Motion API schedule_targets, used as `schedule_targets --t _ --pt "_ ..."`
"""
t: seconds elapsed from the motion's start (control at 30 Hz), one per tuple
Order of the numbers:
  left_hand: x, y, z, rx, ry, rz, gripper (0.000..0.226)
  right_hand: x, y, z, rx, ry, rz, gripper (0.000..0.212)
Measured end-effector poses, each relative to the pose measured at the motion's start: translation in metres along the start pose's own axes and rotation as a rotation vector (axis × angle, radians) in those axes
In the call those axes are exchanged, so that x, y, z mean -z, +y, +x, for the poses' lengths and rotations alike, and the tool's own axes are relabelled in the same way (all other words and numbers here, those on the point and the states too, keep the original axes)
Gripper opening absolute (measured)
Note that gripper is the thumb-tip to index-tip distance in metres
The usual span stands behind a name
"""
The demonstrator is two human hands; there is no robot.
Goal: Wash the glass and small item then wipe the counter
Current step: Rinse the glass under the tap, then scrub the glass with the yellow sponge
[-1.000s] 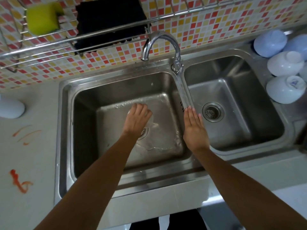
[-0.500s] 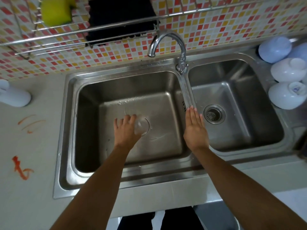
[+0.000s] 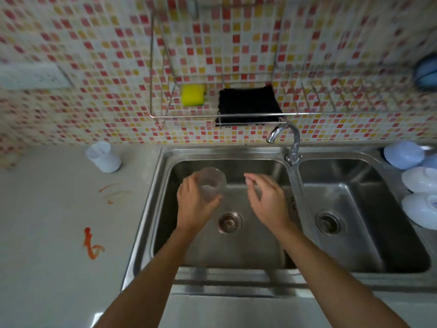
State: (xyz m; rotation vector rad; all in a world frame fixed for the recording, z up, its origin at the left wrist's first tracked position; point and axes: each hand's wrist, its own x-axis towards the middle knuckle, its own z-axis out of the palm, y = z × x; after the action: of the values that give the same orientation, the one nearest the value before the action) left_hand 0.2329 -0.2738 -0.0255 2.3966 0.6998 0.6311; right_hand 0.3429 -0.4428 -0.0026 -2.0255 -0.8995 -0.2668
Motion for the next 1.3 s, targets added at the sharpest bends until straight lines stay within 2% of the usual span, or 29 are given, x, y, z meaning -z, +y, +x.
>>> schedule_targets --t 0.1,0.23,0.33,0.53,0.67,0.87,1.0,1.07,1.17,1.23,1.3 --pt "0.039 -0.002 0.021 -0.035 0.019 0.004 0.081 0.004 -0.063 0.059 0.169 0.114 0.095 0.023" --pt "0.081 -0.001 0.042 -0.005 0.020 -0.061 0.089 -0.007 -0.122 0.126 0.272 0.047 0.040 0.030" --pt "0.103 -0.003 0.052 -0.046 0.028 -0.093 0.087 -0.026 -0.136 0.176 0.160 -0.058 -0.052 0.038" --pt "0.116 -0.016 0.064 -0.065 0.027 -0.085 0.086 -0.073 -0.119 0.240 -0.081 -0.399 -0.259 0.059" --pt "0.115 -0.025 0.069 -0.053 0.033 -0.061 0.088 -0.093 -0.109 0.257 -0.152 -0.506 -0.346 0.061" --pt "0.108 -0.037 0.066 -0.066 0.020 -0.033 0.093 -0.110 -0.106 0.266 -0.126 -0.420 -0.425 0.061" --pt "0.105 -0.040 0.067 -0.060 -0.016 -0.067 0.097 -0.112 -0.110 0.268 -0.194 -0.332 -0.410 0.058" --pt "0.104 -0.038 0.068 -0.046 -0.027 -0.100 0.098 -0.103 -0.117 0.265 -0.175 -0.237 -0.314 0.050" --pt "0.100 -0.035 0.072 -0.051 -0.045 -0.100 0.097 -0.070 -0.134 0.249 -0.126 -0.113 -0.009 0.025" --pt "0.097 -0.033 0.075 -0.042 -0.072 -0.132 0.098 -0.043 -0.144 0.228 -0.122 -0.059 0.159 0.028" --pt "0.094 -0.029 0.077 -0.032 -0.099 -0.206 0.095 -0.020 -0.144 0.200 -0.074 -0.045 0.221 0.031"
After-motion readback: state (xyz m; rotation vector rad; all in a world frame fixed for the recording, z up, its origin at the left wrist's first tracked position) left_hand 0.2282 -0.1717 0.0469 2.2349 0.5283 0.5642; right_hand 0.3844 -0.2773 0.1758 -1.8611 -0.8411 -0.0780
